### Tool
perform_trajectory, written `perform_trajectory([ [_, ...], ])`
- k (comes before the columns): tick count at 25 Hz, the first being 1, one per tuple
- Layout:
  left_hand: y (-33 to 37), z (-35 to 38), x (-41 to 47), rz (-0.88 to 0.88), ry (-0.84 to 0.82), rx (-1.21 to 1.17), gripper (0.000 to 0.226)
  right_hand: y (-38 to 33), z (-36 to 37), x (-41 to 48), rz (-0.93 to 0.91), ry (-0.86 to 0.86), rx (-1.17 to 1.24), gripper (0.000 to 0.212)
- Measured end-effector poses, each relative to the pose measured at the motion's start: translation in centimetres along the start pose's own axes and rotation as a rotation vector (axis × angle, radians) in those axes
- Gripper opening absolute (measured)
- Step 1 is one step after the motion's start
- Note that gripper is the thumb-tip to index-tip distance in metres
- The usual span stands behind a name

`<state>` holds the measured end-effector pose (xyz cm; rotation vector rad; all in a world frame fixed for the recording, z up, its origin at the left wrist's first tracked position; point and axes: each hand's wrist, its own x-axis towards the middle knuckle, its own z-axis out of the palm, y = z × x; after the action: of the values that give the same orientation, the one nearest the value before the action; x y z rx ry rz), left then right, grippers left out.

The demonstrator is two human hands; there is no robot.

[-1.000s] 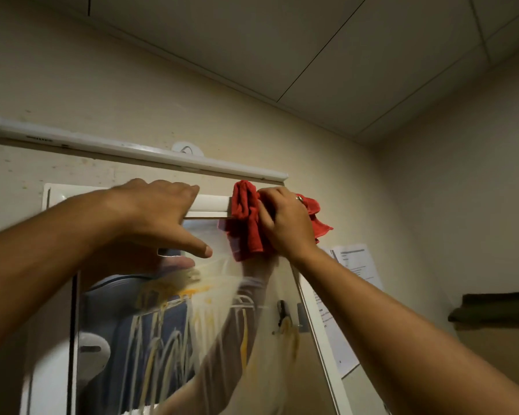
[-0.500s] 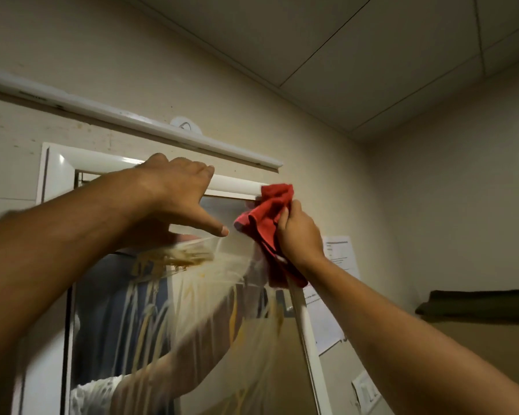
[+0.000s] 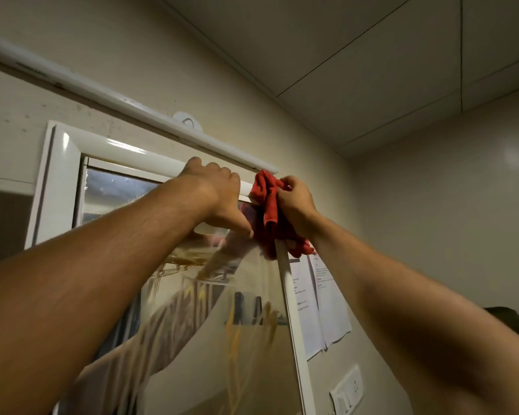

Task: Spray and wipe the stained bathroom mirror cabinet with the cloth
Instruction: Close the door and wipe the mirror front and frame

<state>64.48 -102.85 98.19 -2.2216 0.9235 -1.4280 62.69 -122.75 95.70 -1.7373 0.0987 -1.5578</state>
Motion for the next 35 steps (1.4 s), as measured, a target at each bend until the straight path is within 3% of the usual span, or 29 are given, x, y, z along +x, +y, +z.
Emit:
perform_trajectory([
  [6,0.0,0.5,0.1,-0.010,0.032,0.010,0.117,1.7,-0.5,-0.8,0.100,-0.017,-0.082,0.014],
  [10,0.1,0.5,0.5,-0.007,0.042,0.023,0.116,1.2,-0.1,-0.3,0.005,0.055,-0.205,0.016],
  [14,0.1,0.4,0.5,-0.010,0.031,0.025,0.117,5.7,0.0,-7.1,-0.020,0.073,-0.206,0.014],
  [18,-0.1,0.4,-0.4,0.010,0.051,0.040,0.115,12.6,-1.7,-19.9,0.231,-0.042,-0.019,0.015],
  [20,-0.1,0.5,-1.0,0.046,0.066,0.076,0.116,13.0,-2.3,-22.1,0.316,-0.074,-0.026,0.014],
  [24,0.0,0.8,-1.3,0.072,0.078,0.082,0.118,6.3,-0.5,-11.3,0.171,0.079,-0.317,0.010],
  [26,0.0,0.7,-1.1,0.069,0.080,0.064,0.118,3.6,0.8,-7.2,0.041,0.141,-0.295,0.008],
  [29,-0.1,0.8,-1.0,0.089,0.083,0.039,0.116,6.4,1.2,-10.7,-0.082,0.129,-0.152,0.017],
  [31,-0.3,0.7,-1.0,0.099,0.090,0.033,0.112,9.0,0.4,-14.2,-0.147,0.101,-0.190,0.022],
  [35,-0.3,0.9,-0.7,0.104,0.088,0.011,0.110,4.3,0.5,-6.1,-0.228,0.157,-0.256,0.018],
])
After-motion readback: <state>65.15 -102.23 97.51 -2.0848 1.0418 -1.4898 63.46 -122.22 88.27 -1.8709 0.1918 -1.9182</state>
